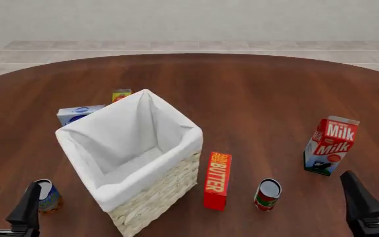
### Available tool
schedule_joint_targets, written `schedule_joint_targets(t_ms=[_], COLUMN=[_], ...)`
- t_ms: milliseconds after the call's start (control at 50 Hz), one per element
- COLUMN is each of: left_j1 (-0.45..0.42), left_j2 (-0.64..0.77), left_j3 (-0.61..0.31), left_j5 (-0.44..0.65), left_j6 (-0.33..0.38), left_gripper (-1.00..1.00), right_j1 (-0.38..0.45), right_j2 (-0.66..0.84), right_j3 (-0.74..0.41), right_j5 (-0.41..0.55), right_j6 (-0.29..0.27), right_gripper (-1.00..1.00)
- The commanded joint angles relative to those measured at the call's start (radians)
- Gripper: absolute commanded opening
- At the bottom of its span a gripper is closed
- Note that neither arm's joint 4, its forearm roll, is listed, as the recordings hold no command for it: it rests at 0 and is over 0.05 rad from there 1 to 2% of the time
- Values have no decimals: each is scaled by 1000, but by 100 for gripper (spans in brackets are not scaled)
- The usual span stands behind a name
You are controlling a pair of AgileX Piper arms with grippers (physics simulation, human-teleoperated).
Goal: Pick up the tomato sauce, and put it in the basket.
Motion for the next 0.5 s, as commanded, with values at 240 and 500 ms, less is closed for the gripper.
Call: schedule_joint_targets(t_ms=[240,500], left_j1=[0,0], left_j2=[-2,-4], left_j3=[-2,2], left_j5=[1,0], left_j6=[2,2], left_gripper=[100,100], right_j1=[157,203], right_j2=[264,465], right_j3=[-287,-468], right_j5=[211,350], right_j6=[128,131], right_gripper=[100,100])
